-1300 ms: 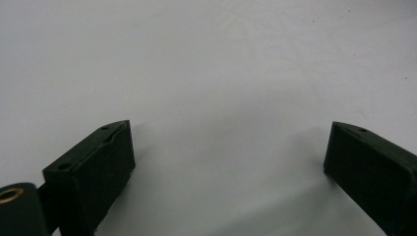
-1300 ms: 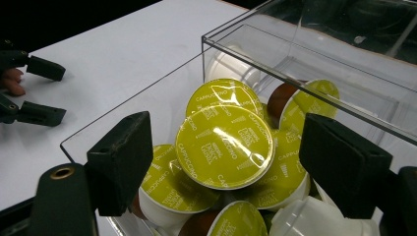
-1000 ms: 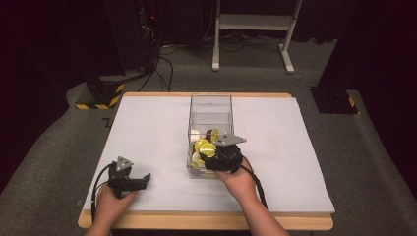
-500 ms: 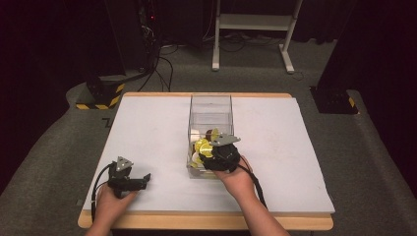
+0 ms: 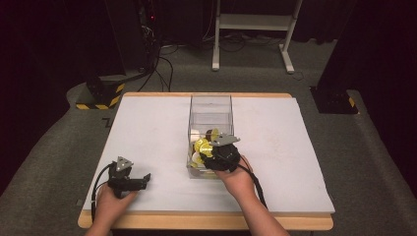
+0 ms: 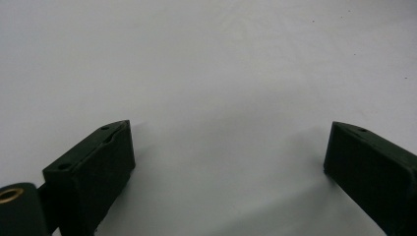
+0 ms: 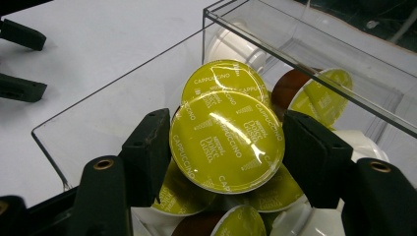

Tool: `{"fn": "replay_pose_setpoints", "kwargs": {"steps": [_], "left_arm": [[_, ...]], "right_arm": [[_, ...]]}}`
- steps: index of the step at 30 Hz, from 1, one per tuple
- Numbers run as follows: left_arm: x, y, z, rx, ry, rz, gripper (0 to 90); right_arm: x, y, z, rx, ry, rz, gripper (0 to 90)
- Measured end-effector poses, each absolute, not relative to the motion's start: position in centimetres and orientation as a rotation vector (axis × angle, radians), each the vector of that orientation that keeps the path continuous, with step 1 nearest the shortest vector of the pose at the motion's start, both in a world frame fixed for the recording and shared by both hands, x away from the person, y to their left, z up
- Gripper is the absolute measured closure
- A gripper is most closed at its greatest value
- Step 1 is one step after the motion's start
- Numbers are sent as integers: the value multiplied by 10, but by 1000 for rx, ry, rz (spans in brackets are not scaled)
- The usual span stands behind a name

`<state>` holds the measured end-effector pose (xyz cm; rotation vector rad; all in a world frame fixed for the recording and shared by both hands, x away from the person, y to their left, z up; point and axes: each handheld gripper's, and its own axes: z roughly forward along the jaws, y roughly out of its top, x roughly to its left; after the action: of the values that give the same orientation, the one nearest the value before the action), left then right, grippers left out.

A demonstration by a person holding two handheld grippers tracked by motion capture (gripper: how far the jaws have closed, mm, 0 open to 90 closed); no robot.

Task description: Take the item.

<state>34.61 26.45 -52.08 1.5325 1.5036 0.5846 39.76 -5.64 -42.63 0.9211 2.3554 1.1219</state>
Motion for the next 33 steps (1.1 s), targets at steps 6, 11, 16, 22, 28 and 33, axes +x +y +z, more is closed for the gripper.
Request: {"fn": "replay_pose_setpoints", "kwargs": {"steps": [6,11,16,22,28,33], "left_arm": [[346,265,-521,1534,1503,585,50],[346,265,-521,1534,1503,585,50],[346,265,-521,1534,1503,586,50],[346,264,-521,1532,1503,586,50],[346,264,-521,1532,1502,587,50],[346,264,-521,1532,1502,587,50]], "right_arm": [[397,-59,-425,933,2337,1139,377],[396,-64,-422,943,2315,1177,377],[390,-66,-421,939,2292,1202,377],[384,-68,-421,929,2251,1255,377],[382,-74,-416,939,2221,1298,378],[381,-77,-414,947,2208,1320,377]]}}
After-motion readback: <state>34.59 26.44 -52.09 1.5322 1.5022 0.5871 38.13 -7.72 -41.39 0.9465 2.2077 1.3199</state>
